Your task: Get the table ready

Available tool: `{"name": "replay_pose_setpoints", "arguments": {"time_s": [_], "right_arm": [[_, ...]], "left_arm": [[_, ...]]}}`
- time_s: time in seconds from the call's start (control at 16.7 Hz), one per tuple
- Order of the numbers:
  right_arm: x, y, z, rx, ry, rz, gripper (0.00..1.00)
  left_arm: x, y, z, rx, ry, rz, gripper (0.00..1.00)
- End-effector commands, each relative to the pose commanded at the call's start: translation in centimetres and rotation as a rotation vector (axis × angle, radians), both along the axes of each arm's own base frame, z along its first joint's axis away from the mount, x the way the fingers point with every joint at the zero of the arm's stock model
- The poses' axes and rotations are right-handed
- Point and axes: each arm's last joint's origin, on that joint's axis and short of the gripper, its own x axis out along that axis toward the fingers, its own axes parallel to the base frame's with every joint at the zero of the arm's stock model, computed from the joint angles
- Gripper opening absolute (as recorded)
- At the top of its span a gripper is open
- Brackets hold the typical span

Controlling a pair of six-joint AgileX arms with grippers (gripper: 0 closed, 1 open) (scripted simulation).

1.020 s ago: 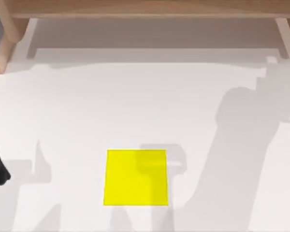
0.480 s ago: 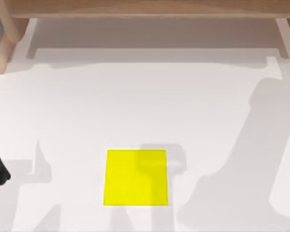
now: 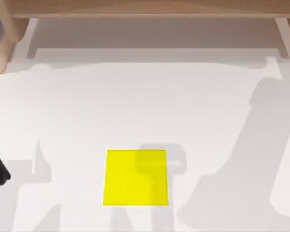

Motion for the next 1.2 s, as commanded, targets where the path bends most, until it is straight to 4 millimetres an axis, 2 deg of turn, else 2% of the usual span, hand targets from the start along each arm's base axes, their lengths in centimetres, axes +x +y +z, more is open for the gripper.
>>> {"name": "replay_pose_setpoints", "arguments": {"time_s": [0.54, 1.14, 1.2], "right_arm": [[0.00, 0.00, 0.00, 0.000, 0.000, 0.000, 0.02], [-0.07, -0.17, 0.04, 0.000, -0.001, -0.005, 0.00], [-0.16, -0.24, 0.50, -0.003, -0.005, -0.009, 0.00]], "left_arm": [[0.00, 0.00, 0.00, 0.000, 0.000, 0.000, 1.00], [0.00, 0.00, 0.00, 0.000, 0.000, 0.000, 1.00], [0.00, 0.00, 0.00, 0.000, 0.000, 0.000, 1.00]]}}
